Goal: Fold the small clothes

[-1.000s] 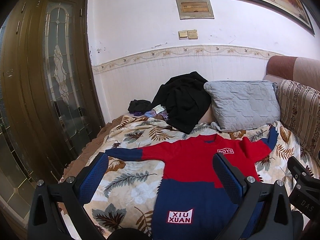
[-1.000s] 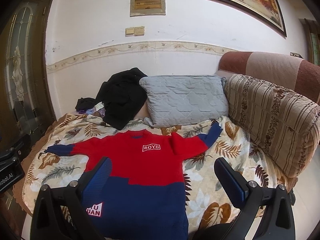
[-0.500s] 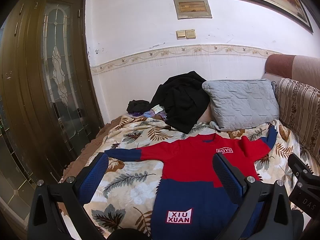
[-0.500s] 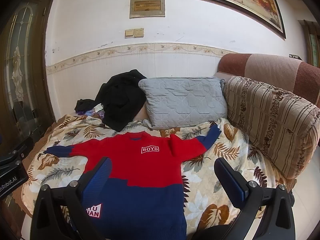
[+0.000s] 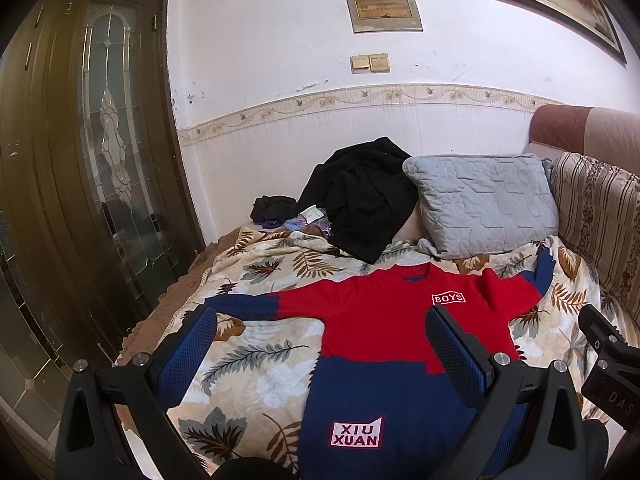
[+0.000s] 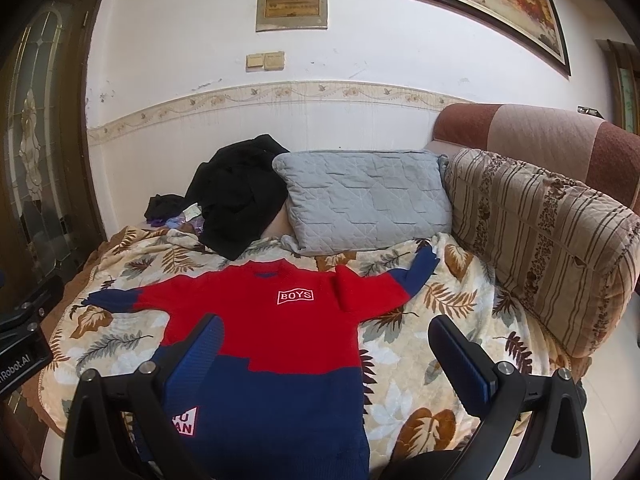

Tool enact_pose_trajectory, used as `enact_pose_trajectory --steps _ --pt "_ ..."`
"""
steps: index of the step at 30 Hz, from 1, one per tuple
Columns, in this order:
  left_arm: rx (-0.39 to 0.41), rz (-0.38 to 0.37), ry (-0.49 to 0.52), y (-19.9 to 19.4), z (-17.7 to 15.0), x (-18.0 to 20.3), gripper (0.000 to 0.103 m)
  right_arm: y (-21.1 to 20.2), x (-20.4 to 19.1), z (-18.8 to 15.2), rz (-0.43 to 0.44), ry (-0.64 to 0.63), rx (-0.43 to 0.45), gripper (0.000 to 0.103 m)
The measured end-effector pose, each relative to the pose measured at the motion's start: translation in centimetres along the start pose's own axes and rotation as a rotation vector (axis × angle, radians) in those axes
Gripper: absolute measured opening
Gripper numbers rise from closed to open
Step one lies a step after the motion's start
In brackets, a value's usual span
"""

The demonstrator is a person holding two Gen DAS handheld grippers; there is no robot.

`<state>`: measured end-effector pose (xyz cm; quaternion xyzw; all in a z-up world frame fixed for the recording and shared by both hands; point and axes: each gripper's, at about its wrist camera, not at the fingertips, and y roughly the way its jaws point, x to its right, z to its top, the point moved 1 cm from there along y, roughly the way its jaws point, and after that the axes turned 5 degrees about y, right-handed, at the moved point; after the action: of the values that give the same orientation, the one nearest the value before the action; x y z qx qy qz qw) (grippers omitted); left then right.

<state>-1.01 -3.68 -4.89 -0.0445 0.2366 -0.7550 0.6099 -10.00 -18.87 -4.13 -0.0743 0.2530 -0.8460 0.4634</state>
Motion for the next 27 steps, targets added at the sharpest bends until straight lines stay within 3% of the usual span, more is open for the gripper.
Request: enact_pose_trajectory --steps 11,21,23,27 --pt "-0.036 -0.004 0.005 3.6 -0.1 0.7 0.103 3.7 0.2 0.2 -0.029 0.004 -0.050 0.103" --pt "-0.098 0.003 -0.001 11.4 0.4 2.3 0.103 10.5 1.7 0.9 -0.090 0.007 -0.102 0.103" --pt "-0.107 -0.005 -0.006 13.5 0.5 2.8 0.103 12.1 2.2 1.1 -0.074 0.020 -0.109 0.103" --pt "-0.208 -0.025 -0.016 20.9 -0.4 4.2 0.103 17.6 6.6 1.4 0.065 0.120 -0.131 0.103"
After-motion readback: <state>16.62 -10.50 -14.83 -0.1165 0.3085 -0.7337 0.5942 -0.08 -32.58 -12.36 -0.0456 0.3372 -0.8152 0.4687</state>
